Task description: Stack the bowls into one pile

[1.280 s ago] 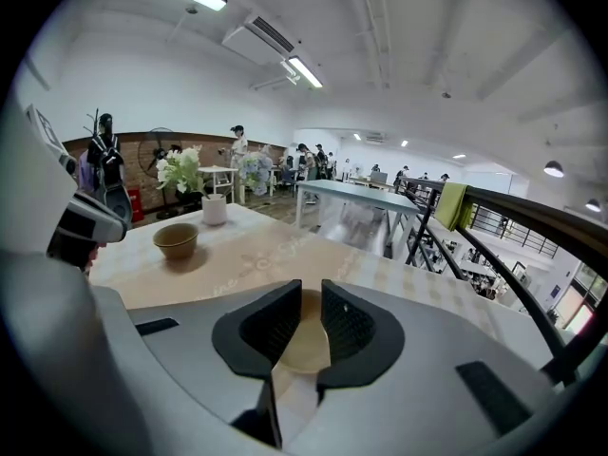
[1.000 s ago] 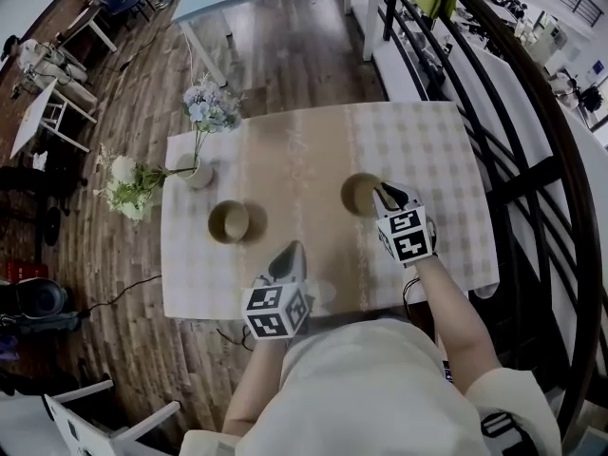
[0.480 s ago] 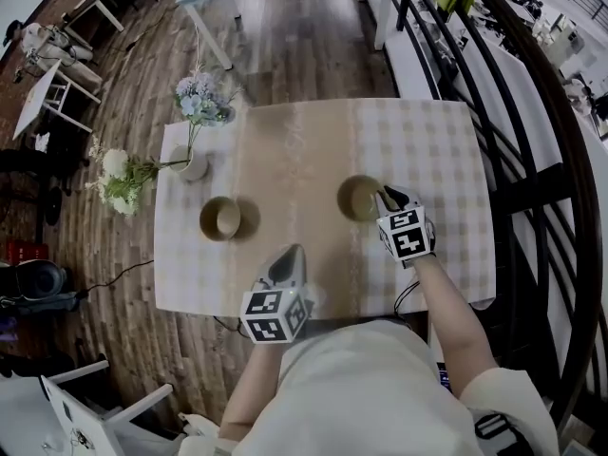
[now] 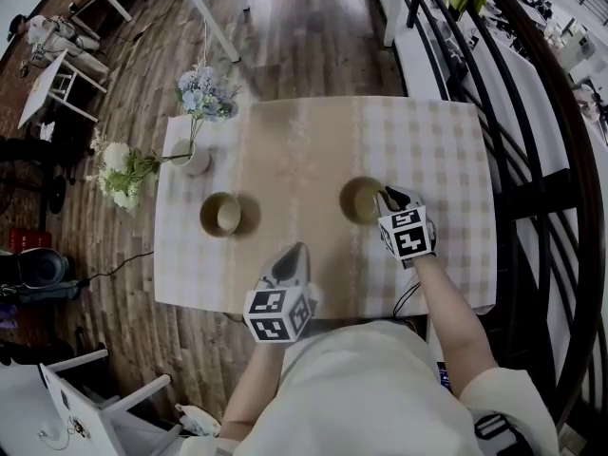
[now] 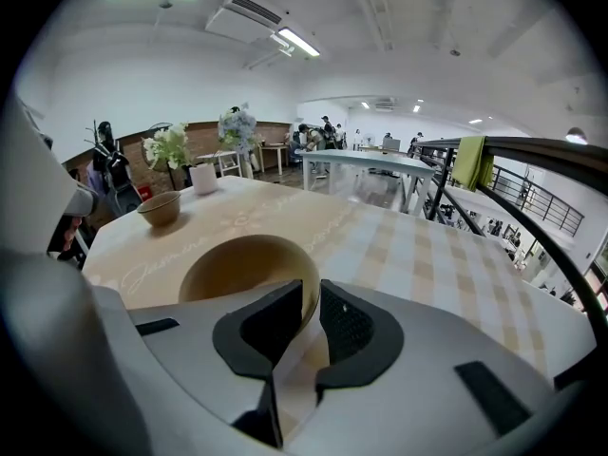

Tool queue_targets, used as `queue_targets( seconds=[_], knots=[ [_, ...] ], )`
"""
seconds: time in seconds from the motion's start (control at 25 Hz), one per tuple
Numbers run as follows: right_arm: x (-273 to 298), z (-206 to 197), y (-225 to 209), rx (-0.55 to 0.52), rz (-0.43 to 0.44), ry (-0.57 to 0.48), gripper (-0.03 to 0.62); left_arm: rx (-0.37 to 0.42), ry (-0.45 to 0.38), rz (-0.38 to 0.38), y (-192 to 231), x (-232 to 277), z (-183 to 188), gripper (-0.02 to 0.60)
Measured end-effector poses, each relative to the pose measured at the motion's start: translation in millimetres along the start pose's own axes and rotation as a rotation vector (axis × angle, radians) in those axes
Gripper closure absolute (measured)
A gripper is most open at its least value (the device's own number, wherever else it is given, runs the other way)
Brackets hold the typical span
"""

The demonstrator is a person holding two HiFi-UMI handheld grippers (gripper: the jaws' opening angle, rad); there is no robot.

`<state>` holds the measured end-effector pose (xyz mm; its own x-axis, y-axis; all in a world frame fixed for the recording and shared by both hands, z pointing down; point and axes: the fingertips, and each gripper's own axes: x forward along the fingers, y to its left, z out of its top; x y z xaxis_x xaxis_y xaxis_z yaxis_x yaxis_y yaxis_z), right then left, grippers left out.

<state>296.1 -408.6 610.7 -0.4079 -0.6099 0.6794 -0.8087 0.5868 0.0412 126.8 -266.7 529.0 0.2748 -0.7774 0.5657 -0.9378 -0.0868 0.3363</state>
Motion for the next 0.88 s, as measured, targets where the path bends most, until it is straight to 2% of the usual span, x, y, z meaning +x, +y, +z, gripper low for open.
queue_targets(
  seconds=[0.2, 0.48, 0.76, 0.88],
  knots=[
    [-2, 4, 1, -0.017, -0.013, -0.013, 0.572, 0.000, -0.010, 0.009, 1, -4, 0, 0.577],
    [-10, 15, 12, -0.045, -0.013, -0.028, 0.579, -0.001, -0.025, 0.005, 5, -10, -1, 0.577],
    [-35, 39, 18, -0.060, -0.042, -0.089, 0.586, 0.011, -0.045, -0.018, 1, -22, 5, 0.577],
    [-35, 54, 36, -0.071, -0.053, -0.107, 0.586, 0.018, -0.052, -0.028, 20, -29, 9, 0.577]
  ],
)
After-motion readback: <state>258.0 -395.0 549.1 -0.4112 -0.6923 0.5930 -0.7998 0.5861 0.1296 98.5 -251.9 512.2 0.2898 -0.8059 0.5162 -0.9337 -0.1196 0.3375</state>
